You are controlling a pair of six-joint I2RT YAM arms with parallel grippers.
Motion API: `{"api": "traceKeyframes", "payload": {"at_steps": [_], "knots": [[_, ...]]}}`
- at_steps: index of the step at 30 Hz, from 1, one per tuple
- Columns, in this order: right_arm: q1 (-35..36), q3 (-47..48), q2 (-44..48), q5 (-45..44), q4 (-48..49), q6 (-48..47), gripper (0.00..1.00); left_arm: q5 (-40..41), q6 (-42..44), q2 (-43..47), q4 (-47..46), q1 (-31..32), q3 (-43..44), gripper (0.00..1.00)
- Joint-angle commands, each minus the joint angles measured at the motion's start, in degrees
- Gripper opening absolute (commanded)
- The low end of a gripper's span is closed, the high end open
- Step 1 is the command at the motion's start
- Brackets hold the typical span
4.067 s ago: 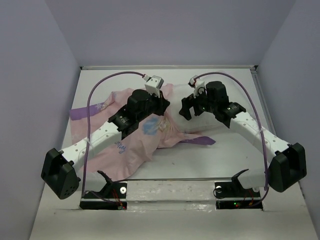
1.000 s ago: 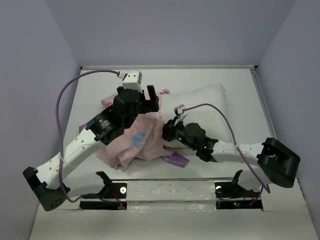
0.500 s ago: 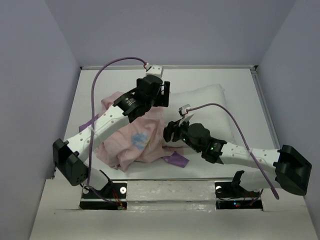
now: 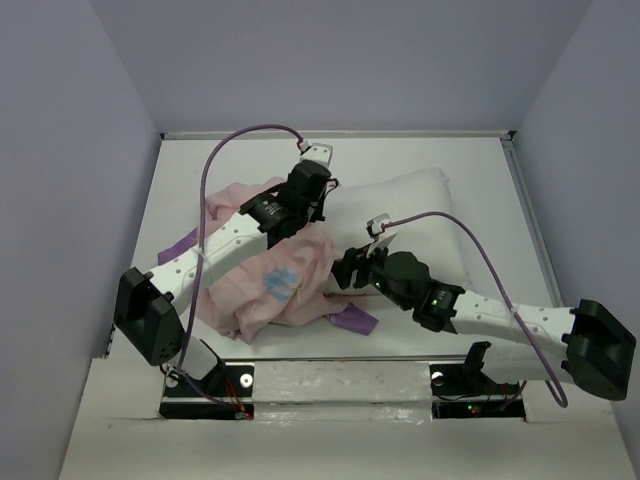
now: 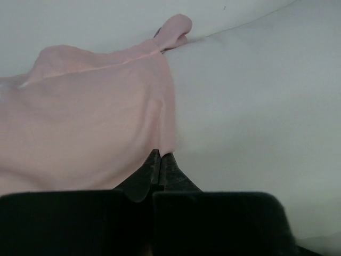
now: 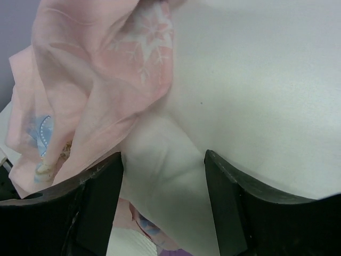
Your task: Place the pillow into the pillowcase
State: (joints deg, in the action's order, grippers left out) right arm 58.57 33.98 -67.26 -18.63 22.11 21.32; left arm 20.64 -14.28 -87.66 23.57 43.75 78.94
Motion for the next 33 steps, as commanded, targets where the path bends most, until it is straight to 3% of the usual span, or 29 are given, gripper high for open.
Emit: {"api": "traceKeyframes", "payload": {"at_steps": [1,5,9,11,16,21,24,26,28,29,30,33], "knots": [[-0.6,-0.6,4.3,-3.5,-3.6,-6.1,0.69,0.5,1.6,9.7,-10.3,-0.2,-3.1,0.0],[-6.9,3.3,6.7,7.8,-6.5,-15.1,0.69,-4.7,2.2,13.8,-14.4,-0.6,-4.8,0.0],[-19.9,8.6,2.7,33.6,-7.1,-20.6,0.7,-11.4,2.3,16.3,-17.7,-1.0,-6.3,0.0],[-23.3,13.9,-0.7,39.1,-7.9,-23.1,0.72,-14.0,2.1,16.6,-18.6,-1.4,-6.8,0.0],[-23.8,26.0,-14.3,49.8,-18.6,-28.8,0.77,-20.3,1.5,16.7,-20.5,-2.7,-5.6,0.0],[-23.2,28.4,-21.2,63.0,-18.6,-27.3,0.79,-26.4,-0.1,15.0,-24.9,-4.0,-3.6,0.0],[-20.8,28.6,-23.6,64.0,-16.5,-26.8,0.78,-30.2,-1.7,13.3,-27.2,-4.6,-2.1,0.0],[-20.2,28.2,-24.3,66.2,-12.2,-24.5,0.72,-33.2,-3.6,12.7,-29.4,-4.8,-1.6,0.0],[-20.2,25.0,-24.0,71.3,-2.4,-14.6,0.35,-35.3,-5.3,12.2,-31.4,-5.1,-1.3,0.0],[-20.2,21.8,-23.7,72.2,7.8,-11.4,0.06,-37.7,-7.4,12.0,-33.6,-5.1,-1.2,0.0],[-20.2,20.4,-23.7,74.6,12.7,-5.3,0.0,-38.9,-8.8,11.8,-34.9,-5.2,-1.4,0.0],[-20.2,17.4,-23.5,75.0,27.4,4.0,0.0,-47.3,-15.8,9.7,-40.4,-5.3,-0.9,0.0]]}}
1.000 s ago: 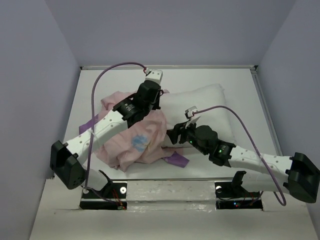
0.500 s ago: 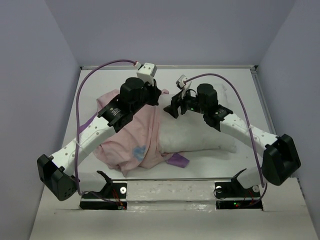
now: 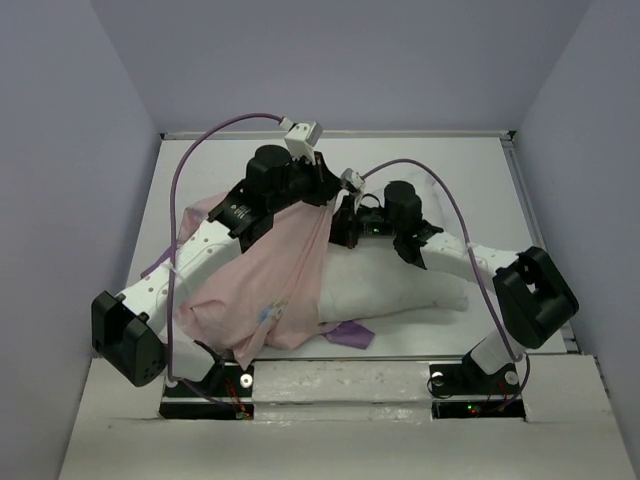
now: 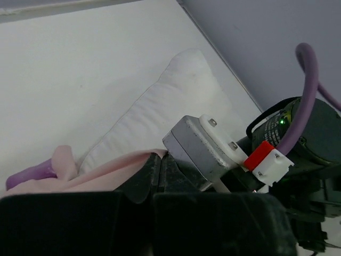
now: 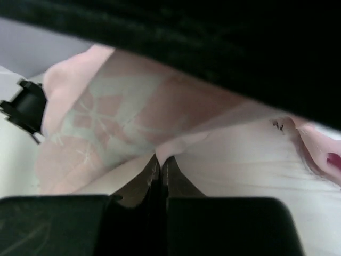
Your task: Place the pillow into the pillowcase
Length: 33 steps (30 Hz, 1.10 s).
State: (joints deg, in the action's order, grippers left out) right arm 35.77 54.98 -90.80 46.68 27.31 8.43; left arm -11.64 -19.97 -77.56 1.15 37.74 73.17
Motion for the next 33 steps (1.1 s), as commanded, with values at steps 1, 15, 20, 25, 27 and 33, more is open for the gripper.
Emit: {"api": "traceKeyframes", "payload": {"at_steps": [1,15,20,25,27,33], "knots": [[2.6,-4.9,0.4,8.7,28.1,18.8,0.0,-20.7,-12.4,-1.1,-19.8,0.8,5.1,0.0],[-9.6,-16.0,0.6,-21.8,63.2,46.5,0.0,-22.4,-18.4,-9.2,-30.3,15.7,11.4,0.0],[-9.0,-11.2,5.3,-30.2,47.7,41.1,0.0,-21.7,-19.1,-13.2,-33.7,20.8,11.0,0.0],[-8.4,-7.7,6.3,-41.6,39.1,45.9,0.0,-22.0,-21.9,-16.2,-39.5,24.0,9.7,0.0],[-8.4,-4.5,6.2,-44.4,34.7,48.3,0.0,-22.8,-23.0,-18.0,-42.0,25.1,9.6,0.0],[-8.4,0.2,8.5,-52.0,13.8,46.6,0.0,-21.1,-21.2,-16.6,-39.1,26.3,9.4,0.01]]}}
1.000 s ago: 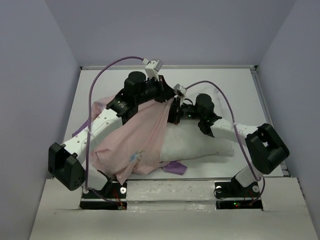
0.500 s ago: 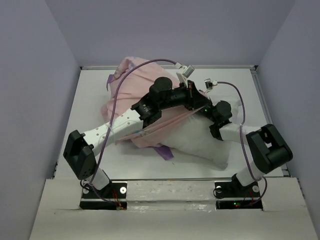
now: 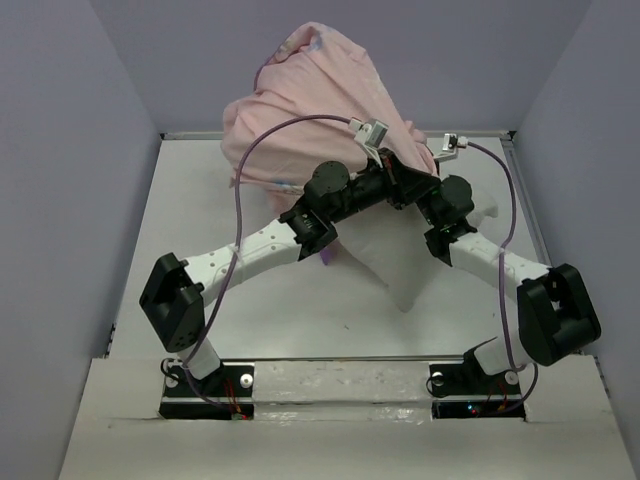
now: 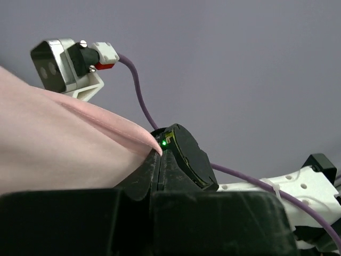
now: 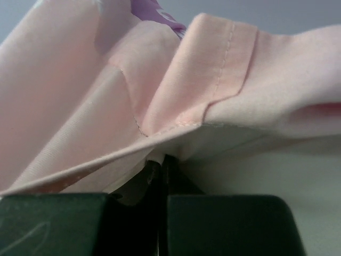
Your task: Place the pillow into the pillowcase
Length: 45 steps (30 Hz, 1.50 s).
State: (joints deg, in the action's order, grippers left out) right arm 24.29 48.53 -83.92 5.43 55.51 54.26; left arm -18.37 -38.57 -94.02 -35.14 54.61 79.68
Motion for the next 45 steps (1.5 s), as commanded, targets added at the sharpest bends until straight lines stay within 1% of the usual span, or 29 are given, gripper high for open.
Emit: {"api": "traceKeyframes", "payload": {"at_steps": [1,3,4,6,7,8,10,12,13,14,16,18,19,21,22,23,25,26,28,30,31,32,35,37,38,39,40,43,45], "knots": [[3.0,6.1,2.1,-13.4,-17.9,0.3,0.0,-10.9,0.8,2.1,1.9,9.2,3.0,0.06],[3.0,6.1,2.0,-14.4,-21.4,-0.6,0.0,-7.4,3.5,4.3,6.5,8.7,3.4,0.22],[3.0,6.6,1.4,-15.9,-24.7,-1.0,0.0,-5.1,4.5,5.0,8.9,7.7,4.2,0.44],[1.7,6.7,0.6,-15.5,-26.0,-1.5,0.0,-2.3,7.8,6.6,16.5,6.8,5.7,0.68],[1.7,9.2,-1.1,-15.0,-30.0,-2.7,0.0,1.8,9.5,7.1,19.4,6.8,7.5,0.87],[1.1,10.4,-1.9,-14.9,-31.8,-3.0,0.0,3.6,11.3,7.8,24.4,6.8,8.4,0.91],[-0.1,12.7,-3.6,-11.5,-34.0,-4.6,0.0,7.6,14.5,8.8,27.2,6.7,8.8,0.99],[-1.0,15.8,-5.4,-12.0,-38.6,-5.9,0.02,11.8,16.6,11.1,30.7,6.7,8.0,0.99],[-2.5,16.8,-5.8,-11.2,-39.7,-7.8,0.06,14.4,17.4,12.2,31.3,6.7,5.2,0.99],[-3.1,18.2,-7.0,-10.6,-43.3,-8.5,0.11,20.2,17.4,13.7,31.3,6.7,2.8,0.99],[-3.9,21.7,-7.7,-10.5,-45.9,-13.4,0.44,25.2,14.7,18.3,29.5,5.9,-6.9,0.99],[-4.4,24.5,-7.9,-10.0,-51.6,-17.0,0.67,28.2,12.0,22.9,27.4,3.5,-14.0,0.99],[-4.4,26.3,-7.7,-11.0,-54.9,-21.7,0.71,29.9,8.2,24.1,27.2,2.2,-21.0,0.99],[-4.4,27.7,-5.5,-11.1,-58.8,-27.0,0.73,28.9,4.8,28.1,24.2,-1.1,-28.7,0.97],[-4.4,28.3,-4.3,-11.0,-60.6,-29.2,0.73,28.7,2.9,29.1,22.9,-3.0,-32.1,0.95],[-4.4,28.0,-2.8,-11.0,-62.5,-32.5,0.73,27.9,1.5,30.4,21.5,-7.0,-38.7,0.91],[-4.4,26.8,1.3,-9.3,-63.9,-35.8,0.73,27.5,-1.0,32.3,17.2,-10.6,-46.3,0.88],[-3.8,27.1,2.2,-9.0,-67.3,-38.7,0.73,27.0,-1.2,32.2,16.4,-13.4,-47.9,0.88],[-0.2,27.5,3.0,-8.4,-70.3,-45.0,0.73,23.7,-0.9,30.2,12.7,-15.9,-50.6,0.88],[3.5,29.7,1.9,-10.3,-76.5,-48.5,0.75,22.3,-0.5,26.9,9.1,-17.9,-51.0,0.91],[7.3,30.4,1.2,-13.5,-78.7,-51.1,0.76,22.1,0.2,25.6,8.2,-18.3,-50.4,0.93],[9.2,30.9,0.2,-15.2,-81.1,-52.1,0.76,21.5,0.4,22.9,6.8,-19.2,-50.1,0.93],[15.2,31.7,-2.3,-20.9,-83.6,-56.1,0.78,19.7,1.4,18.9,3.2,-20.7,-48.4,0.95],[17.6,32.8,-3.9,-22.7,-84.1,-57.9,0.79,18.6,1.9,14.9,-0.7,-22.1,-47.5,0.96],[18.7,33.3,-4.9,-26.0,-84.3,-59.7,0.8,15.3,2.0,13.4,-2.5,-22.5,-46.7,0.96],[20.0,33.7,-7.2,-27.8,-84.3,-60.4,0.82,14.3,2.2,10.3,-4.2,-23.1,-45.9,0.96],[20.7,34.9,-8.5,-30.3,-84.2,-61.5,0.82,13.7,2.6,8.7,-4.8,-23.1,-44.4,0.96],[21.5,36.7,-12.8,-32.2,-84.2,-63.1,0.84,12.8,2.4,2.6,-8.1,-24.0,-42.6,0.95],[22.8,39.3,-14.9,-34.2,-84.2,-63.8,0.85,13.1,1.5,-0.9,-10.8,-24.4,-42.3,0.92]]}}
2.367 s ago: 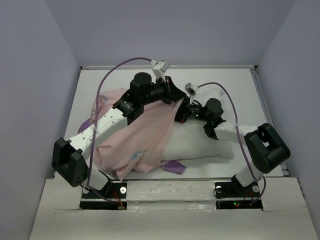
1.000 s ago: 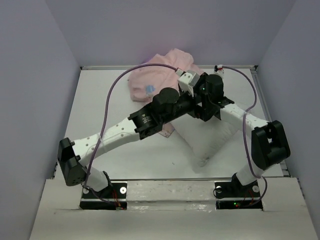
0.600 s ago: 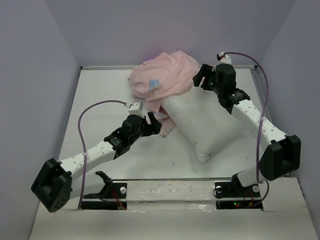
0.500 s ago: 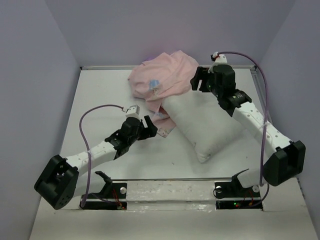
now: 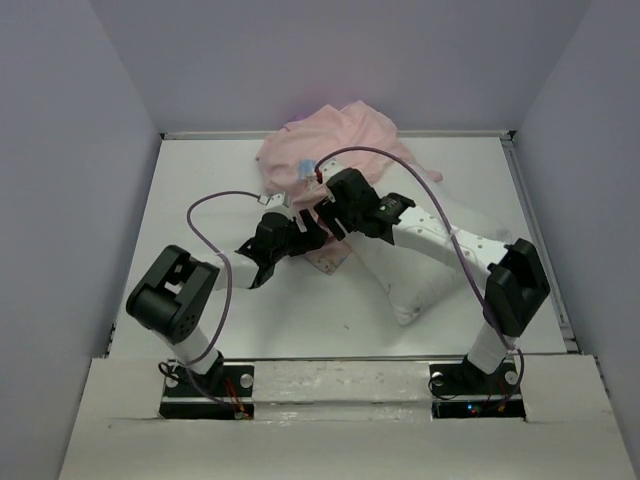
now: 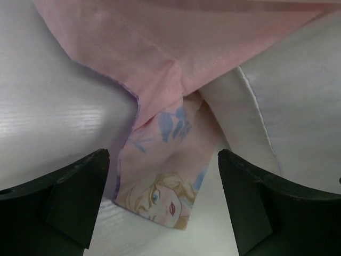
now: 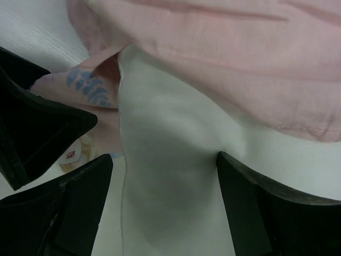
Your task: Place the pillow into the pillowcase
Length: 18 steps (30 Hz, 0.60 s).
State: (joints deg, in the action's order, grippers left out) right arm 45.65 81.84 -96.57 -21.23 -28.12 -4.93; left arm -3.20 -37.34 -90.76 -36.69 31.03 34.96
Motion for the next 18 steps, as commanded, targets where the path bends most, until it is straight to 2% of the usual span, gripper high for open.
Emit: {"api": "traceKeyframes", "payload": {"at_steps": [1,3,6,7,8,9,10,11,12,15,18], "knots": [[1.5,6.8,-3.3,-7.9,-0.4,-5.1,0.85,-2.2,0.0,-5.2,-10.2,-1.0,2.5,0.88],[2.2,9.3,-7.2,-10.4,-0.4,-5.4,0.87,-2.0,-0.6,-8.5,-12.5,-1.1,3.4,0.82],[2.7,11.1,-12.0,-13.2,-0.4,-4.6,0.9,-2.7,-1.9,-12.2,-16.9,-1.1,4.3,0.61],[2.7,11.7,-13.4,-14.3,-0.5,-4.0,0.88,-2.9,-2.5,-12.9,-18.2,-1.1,4.4,0.41],[2.7,12.2,-16.3,-16.4,-0.4,-2.9,0.81,-3.3,-3.0,-13.6,-20.9,-1.1,4.4,0.32],[2.2,14.1,-17.8,-17.2,-0.5,-1.8,0.66,-3.7,-3.6,-14.4,-22.2,-1.1,4.3,0.22],[2.2,15.1,-19.2,-17.4,-0.6,-0.3,0.28,-4.9,-4.8,-14.8,-23.4,-1.1,4.2,0.1],[1.6,17.0,-21.2,-16.7,-0.6,0.6,0.0,-5.3,-5.5,-14.8,-25.4,-1.1,4.1,0.06],[1.6,17.8,-21.8,-14.9,-0.6,1.7,0.0,-5.7,-5.8,-14.6,-26.2,-1.1,3.9,0.0],[-1.1,19.6,-20.6,-4.1,-0.2,9.7,0.0,-8.3,-7.4,-12.6,-29.6,-0.9,2.5,0.0],[-3.0,19.0,-17.4,3.4,5.5,16.3,0.0,-11.8,-9.1,-9.5,-32.9,0.5,-0.3,0.0]]}}
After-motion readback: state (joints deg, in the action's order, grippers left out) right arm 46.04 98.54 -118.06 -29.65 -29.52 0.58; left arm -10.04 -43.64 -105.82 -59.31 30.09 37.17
